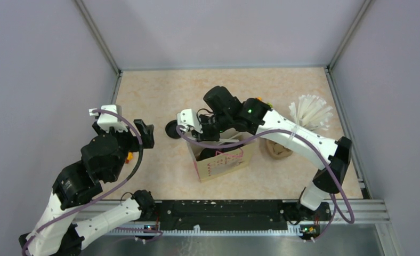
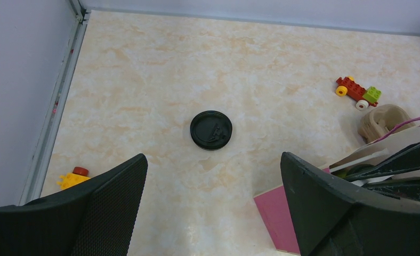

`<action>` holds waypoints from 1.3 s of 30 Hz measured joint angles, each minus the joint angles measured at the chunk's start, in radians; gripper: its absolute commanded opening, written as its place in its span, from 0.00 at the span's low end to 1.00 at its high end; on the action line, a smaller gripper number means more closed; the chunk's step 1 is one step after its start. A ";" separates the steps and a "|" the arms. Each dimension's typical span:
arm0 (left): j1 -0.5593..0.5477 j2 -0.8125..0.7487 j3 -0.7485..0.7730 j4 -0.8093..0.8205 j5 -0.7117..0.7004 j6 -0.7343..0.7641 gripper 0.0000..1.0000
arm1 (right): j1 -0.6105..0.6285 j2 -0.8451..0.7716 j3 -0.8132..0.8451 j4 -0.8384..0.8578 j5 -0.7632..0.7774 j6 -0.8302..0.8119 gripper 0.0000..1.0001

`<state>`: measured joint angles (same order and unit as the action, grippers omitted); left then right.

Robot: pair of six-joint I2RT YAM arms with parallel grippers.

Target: Pack the takeout coffee

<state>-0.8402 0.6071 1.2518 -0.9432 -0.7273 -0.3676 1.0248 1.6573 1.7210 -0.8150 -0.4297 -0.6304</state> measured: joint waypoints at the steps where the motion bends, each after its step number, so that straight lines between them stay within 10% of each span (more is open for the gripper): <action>1: 0.000 0.000 0.000 0.000 0.000 0.000 0.99 | 0.000 -0.002 0.007 -0.011 0.006 -0.004 0.07; 7: 0.000 0.000 0.000 0.001 -0.002 0.001 0.99 | 0.000 -0.035 0.012 -0.090 0.072 -0.028 0.07; 27: 0.000 0.082 0.131 0.113 0.142 0.154 0.99 | 0.002 -0.154 0.148 -0.141 0.258 0.200 0.76; 39: 0.000 0.162 0.243 0.211 0.264 0.293 0.99 | 0.002 -0.415 -0.080 0.097 0.437 0.433 0.79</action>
<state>-0.8402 0.7689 1.4952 -0.7319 -0.4629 -0.0746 1.0267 1.2427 1.6409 -0.7177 0.0074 -0.1970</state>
